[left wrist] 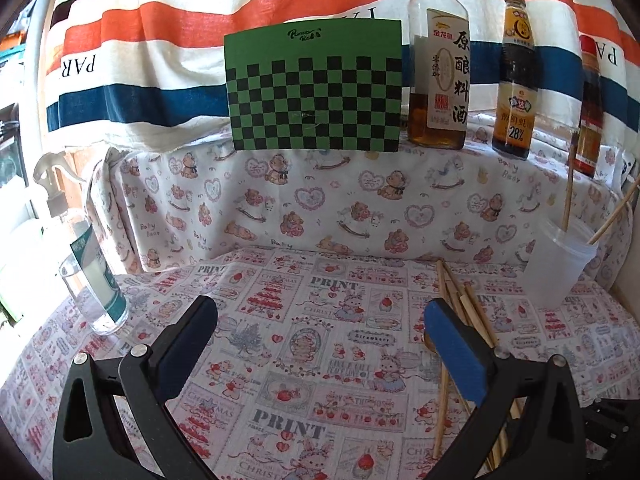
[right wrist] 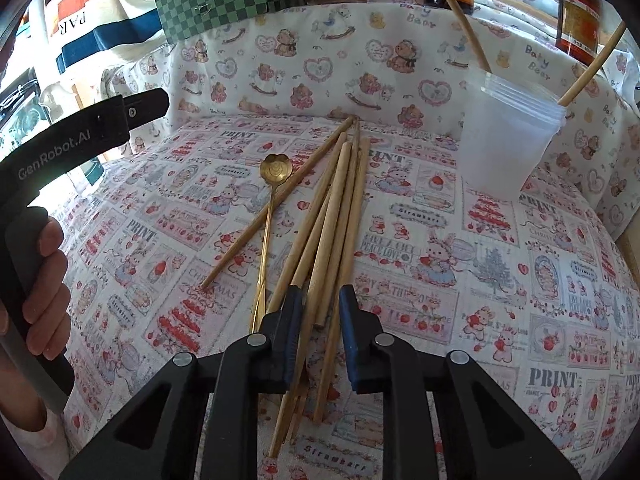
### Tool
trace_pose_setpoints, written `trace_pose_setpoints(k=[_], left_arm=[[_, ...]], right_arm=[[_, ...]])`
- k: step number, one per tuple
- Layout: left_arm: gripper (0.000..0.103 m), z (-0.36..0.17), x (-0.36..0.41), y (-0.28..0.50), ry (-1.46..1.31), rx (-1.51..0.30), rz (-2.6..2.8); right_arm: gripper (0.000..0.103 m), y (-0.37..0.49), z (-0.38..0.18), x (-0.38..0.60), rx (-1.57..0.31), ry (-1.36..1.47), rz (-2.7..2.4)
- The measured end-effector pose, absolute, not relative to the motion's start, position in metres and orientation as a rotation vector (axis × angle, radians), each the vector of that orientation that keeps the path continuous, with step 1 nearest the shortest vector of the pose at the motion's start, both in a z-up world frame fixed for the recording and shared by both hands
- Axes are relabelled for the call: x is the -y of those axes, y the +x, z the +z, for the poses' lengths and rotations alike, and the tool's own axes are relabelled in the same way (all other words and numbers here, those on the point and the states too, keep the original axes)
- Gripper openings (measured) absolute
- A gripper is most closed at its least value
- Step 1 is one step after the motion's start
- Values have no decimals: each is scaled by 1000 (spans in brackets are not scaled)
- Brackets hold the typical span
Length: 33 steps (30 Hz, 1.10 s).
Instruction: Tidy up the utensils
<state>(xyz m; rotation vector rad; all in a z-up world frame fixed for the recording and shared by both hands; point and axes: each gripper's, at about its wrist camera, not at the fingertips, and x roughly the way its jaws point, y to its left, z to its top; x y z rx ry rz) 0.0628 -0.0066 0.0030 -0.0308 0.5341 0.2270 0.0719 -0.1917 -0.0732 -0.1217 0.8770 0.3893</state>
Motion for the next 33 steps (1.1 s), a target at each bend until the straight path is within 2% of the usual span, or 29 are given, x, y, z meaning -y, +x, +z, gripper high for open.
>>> trace_pose_setpoints(k=[2,4,13,20,22,24,25,26,33], left_arm=[[103,2,6,64,-45,-545,207],[103,0,3,66,-77,-569,180],[103,1,-6,66,-170,-595,133],[103,-3,-12,71,-178,-610,159],[103,-3,-14,71,-183,-610,163],[103,-3,-15,71,-178,-593,163],[103,-4,-15,72,-161,-585,179],[103,-6,-14,75,-137,-583,200],[103,-23,-33,91,-199,-677,183]], right_arm=[[11,72,-72,192,-876,-128,385],[8,73,-70,197,-884,-106,378],[7,78,-38,245,-813,71,287],[7,95,-49,248,-945,-40,275],[11,94,-50,250,-940,-17,267],[21,93,-51,253,-934,7,284],[31,94,-50,254,-925,16,287],[33,96,-51,254,-918,19,283],[32,127,-63,236,-976,-36,242]])
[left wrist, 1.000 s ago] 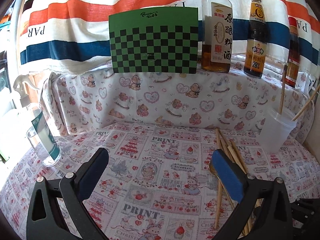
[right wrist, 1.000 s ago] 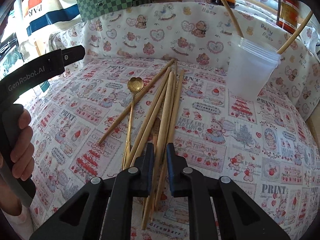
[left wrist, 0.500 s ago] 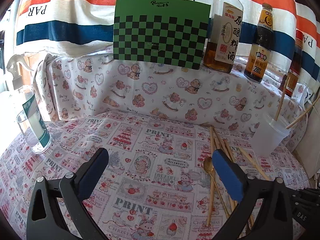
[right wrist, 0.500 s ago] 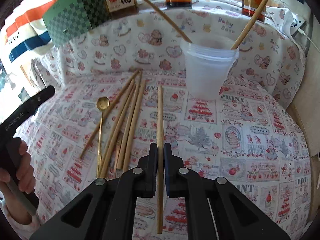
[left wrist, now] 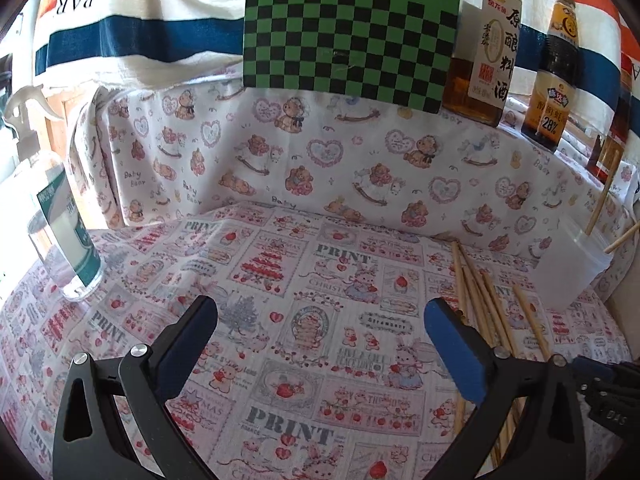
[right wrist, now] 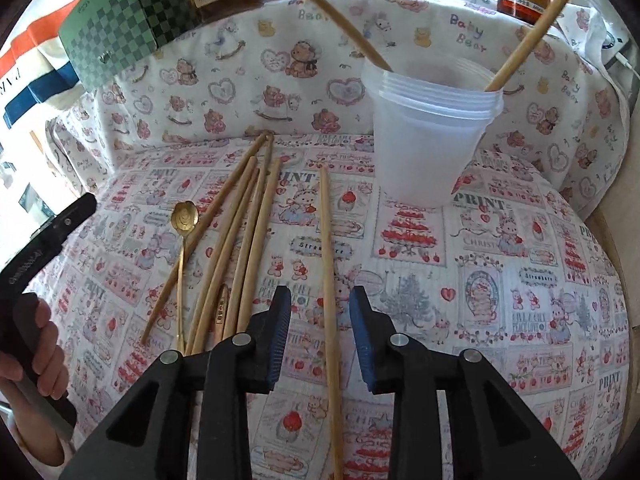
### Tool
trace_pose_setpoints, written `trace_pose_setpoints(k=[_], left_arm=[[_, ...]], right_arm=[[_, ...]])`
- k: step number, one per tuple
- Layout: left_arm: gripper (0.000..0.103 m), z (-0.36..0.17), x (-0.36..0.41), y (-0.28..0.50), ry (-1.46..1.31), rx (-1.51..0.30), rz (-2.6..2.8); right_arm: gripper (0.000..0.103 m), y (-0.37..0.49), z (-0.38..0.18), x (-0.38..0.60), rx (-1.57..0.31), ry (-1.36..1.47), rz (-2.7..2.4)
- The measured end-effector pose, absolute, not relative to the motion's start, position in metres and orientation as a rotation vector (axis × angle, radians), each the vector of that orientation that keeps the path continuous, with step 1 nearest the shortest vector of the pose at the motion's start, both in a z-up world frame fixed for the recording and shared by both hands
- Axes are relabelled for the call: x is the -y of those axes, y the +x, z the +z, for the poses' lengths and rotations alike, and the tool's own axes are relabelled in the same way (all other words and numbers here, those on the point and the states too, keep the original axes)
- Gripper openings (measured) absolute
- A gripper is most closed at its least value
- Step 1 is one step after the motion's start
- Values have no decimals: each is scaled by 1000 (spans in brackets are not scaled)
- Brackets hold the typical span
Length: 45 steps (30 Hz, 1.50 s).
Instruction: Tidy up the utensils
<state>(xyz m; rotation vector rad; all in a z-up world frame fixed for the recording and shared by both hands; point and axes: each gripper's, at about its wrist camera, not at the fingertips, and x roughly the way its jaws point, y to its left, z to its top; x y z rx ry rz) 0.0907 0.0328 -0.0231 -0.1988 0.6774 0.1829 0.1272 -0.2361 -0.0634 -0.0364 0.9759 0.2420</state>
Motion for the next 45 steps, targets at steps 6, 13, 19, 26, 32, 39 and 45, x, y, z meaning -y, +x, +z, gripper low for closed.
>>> trace_pose_setpoints(k=[6,13,19,26,32,39,45], left_arm=[[102,-25,-45,92,-320,-705,113],[101,-22,-47,89,-368,-716,86],[101,-15,-45,84,-365,-690,68],[101,-25,-46,92,-355,-728,82],[96,-38,-36,102,-319,-773,33],[76,-38,-15,100,-282,-809,-64],[54,-37,-7,99,-351,-846,-161]], right_arm=[[8,138,-74,233,-1022,-95,206],[8,89,-70,242,-1073,-146,235],[26,87,-49,241,-1004,-150,215],[27,145,-54,225,-1020,-91,203],[27,162,-71,212,-1020,-127,243],[8,160,-73,206,-972,-166,239],[8,127,-16,228,-771,-28,332]])
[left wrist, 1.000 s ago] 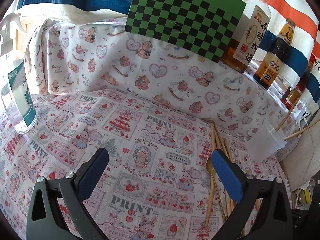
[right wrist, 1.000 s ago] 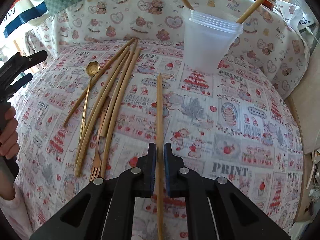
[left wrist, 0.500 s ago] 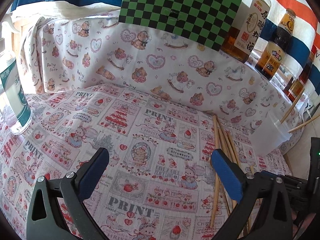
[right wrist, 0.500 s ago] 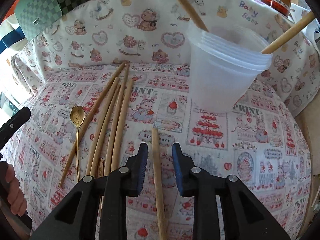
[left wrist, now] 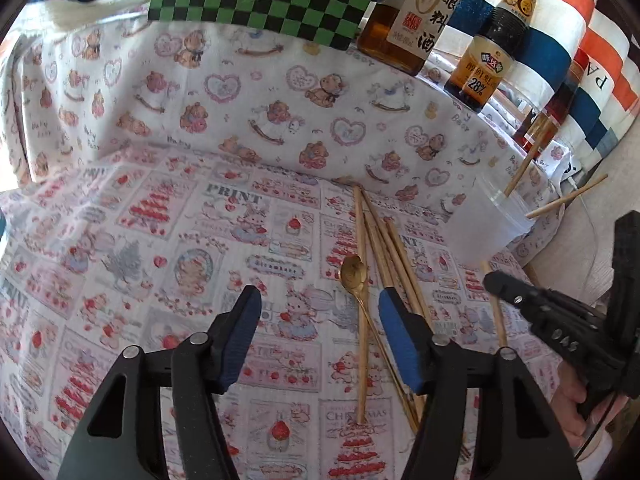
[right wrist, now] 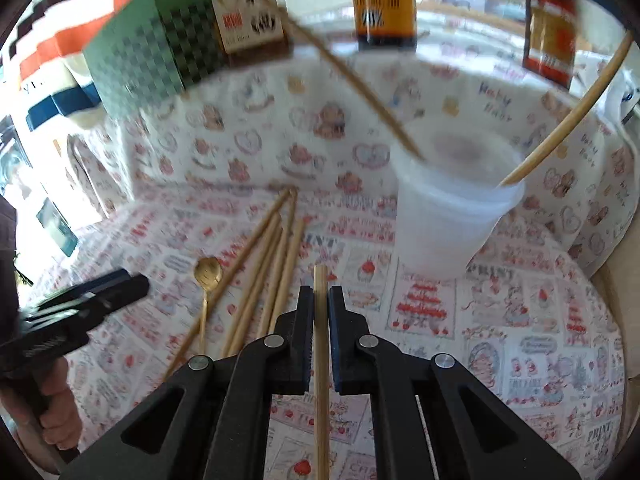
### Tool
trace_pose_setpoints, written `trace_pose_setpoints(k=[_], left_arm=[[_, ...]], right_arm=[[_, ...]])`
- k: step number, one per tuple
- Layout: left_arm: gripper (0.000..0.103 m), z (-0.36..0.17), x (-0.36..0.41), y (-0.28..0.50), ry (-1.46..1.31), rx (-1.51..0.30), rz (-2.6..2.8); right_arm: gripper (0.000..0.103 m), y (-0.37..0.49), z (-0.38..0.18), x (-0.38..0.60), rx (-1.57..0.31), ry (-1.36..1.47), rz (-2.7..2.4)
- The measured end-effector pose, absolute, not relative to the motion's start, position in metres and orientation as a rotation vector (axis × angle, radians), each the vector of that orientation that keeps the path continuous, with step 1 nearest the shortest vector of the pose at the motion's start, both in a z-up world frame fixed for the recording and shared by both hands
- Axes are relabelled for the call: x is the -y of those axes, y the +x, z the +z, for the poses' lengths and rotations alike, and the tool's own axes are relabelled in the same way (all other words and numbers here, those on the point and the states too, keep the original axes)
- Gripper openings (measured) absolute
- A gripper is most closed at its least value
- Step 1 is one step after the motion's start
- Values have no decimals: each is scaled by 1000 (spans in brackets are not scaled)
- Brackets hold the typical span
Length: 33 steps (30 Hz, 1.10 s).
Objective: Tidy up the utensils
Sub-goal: 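Lift the chopstick with the right tool while the left tool grasps another chopstick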
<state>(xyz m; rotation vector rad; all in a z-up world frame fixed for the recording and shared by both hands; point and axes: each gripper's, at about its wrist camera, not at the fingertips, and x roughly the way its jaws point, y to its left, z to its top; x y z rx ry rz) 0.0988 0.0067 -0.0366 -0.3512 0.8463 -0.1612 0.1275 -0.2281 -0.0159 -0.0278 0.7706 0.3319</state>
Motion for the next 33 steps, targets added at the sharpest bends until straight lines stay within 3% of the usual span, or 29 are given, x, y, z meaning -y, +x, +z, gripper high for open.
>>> trace_pose_setpoints(k=[3,8,19,22,23,25,33], left_arm=[[47,-30,-1,103,-356,-868,-160],[45,-19,22,129,-250,-880,-89],[36,-56,30,162,-296,-985,-58],[22,-61,31,161,-272,-982,-63],[9,-61,31,161,-274,-981,-77],[2,-61,32,160,-298,-958,-100],[2,-11,31,121,-255,-716,-111]], right_arm=[[8,94,26,248,-569,2,354],[8,63,64,275,-376,27,287],[8,53,75,299,-312,103,279],[8,51,74,296,-306,95,277],[8,50,74,295,-305,92,275],[8,50,74,295,-304,93,273],[8,51,72,299,-299,115,265]])
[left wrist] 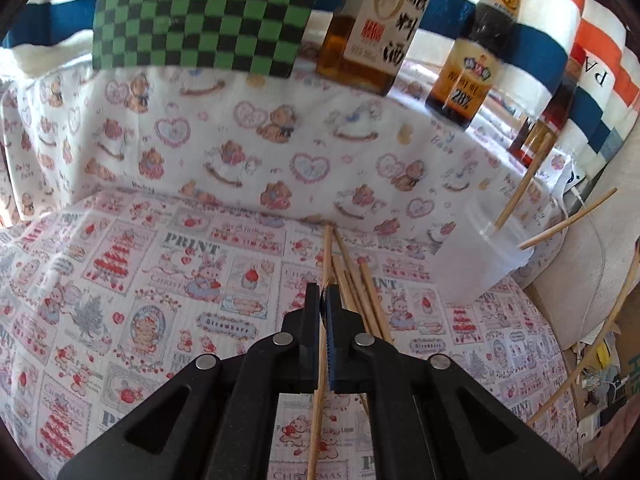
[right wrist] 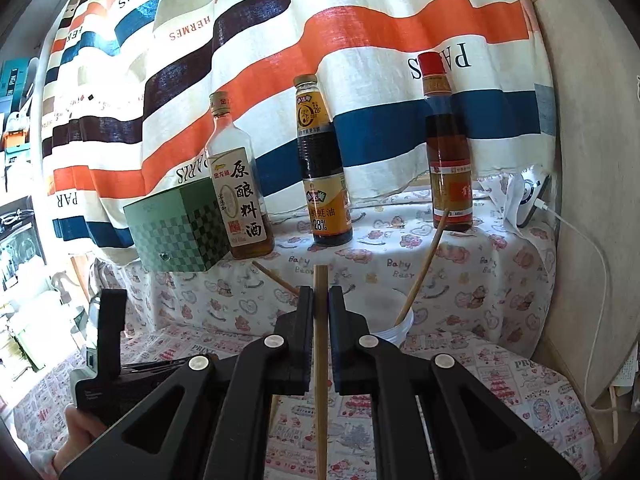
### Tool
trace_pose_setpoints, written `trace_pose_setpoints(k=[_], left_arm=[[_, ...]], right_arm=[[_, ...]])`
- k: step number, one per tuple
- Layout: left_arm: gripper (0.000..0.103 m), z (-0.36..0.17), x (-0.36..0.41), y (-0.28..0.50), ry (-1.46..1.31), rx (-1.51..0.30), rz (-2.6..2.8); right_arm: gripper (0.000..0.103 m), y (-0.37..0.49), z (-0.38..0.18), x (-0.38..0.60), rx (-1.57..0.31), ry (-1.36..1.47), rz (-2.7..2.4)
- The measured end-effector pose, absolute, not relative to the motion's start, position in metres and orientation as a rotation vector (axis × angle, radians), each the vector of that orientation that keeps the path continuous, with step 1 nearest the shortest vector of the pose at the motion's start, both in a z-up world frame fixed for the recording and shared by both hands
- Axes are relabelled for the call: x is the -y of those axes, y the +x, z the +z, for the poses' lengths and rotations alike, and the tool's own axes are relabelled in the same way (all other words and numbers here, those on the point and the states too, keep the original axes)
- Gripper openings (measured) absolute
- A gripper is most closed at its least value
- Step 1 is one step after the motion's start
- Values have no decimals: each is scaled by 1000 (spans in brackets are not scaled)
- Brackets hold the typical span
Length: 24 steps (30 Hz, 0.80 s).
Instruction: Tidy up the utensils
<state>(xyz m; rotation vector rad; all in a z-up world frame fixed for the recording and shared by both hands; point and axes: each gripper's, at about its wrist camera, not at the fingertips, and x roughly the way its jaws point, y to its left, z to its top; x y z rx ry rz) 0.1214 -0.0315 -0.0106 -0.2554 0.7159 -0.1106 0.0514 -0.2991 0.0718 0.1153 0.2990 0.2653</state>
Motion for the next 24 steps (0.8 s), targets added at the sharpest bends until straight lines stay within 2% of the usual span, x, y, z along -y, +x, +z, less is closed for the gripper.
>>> trace_pose_setpoints(k=[7,16,19,24], left_arm=[[2,48,32,69,-197,-424,-60],[2,43,58,55,45,-224,205],[2,31,68,59,145,-201,254],[2,27,72,63,127,-251,185]], right_arm=[[8,39,78,303,-231,141,264],[8,41,75,303,-215,136,217],[8,40,75,303,-215,135,222],[8,40,75,303,-216,136,225]])
